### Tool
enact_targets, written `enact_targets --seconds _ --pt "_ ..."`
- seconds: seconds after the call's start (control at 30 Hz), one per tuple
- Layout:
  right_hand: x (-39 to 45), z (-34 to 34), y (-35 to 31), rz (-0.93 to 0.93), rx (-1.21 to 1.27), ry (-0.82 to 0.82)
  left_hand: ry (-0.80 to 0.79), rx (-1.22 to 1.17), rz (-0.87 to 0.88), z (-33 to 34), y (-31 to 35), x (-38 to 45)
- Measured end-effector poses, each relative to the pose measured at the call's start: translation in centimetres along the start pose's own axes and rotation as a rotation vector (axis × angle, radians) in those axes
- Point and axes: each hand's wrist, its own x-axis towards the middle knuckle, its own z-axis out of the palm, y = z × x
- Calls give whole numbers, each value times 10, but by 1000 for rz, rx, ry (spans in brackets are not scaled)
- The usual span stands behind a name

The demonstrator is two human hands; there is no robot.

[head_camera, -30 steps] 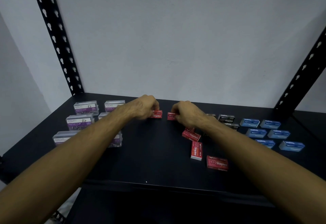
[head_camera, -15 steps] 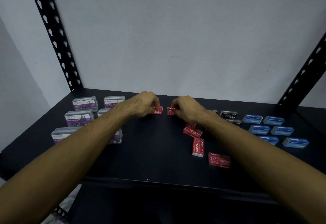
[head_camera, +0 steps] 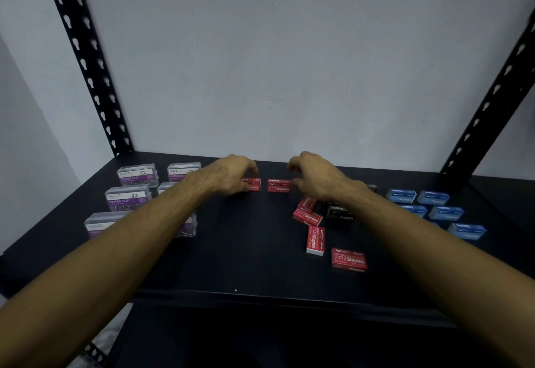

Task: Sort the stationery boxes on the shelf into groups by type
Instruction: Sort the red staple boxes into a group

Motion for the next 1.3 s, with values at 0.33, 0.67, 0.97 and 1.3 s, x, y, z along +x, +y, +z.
enact_targets --seconds 0.33,0.67,0.97,1.3 --pt "-34 -22 5 31 -6 31 50 90 13 -21 14 -15" --pt "-61 -24 6 34 13 28 55 25 73 -22 40 -35" --pt "-64 -15 14 -14 -44 3 52 -98 171 14 68 -33" --pt "-50 -2 28 -45 -124 -31 50 -172 253 43 75 -24"
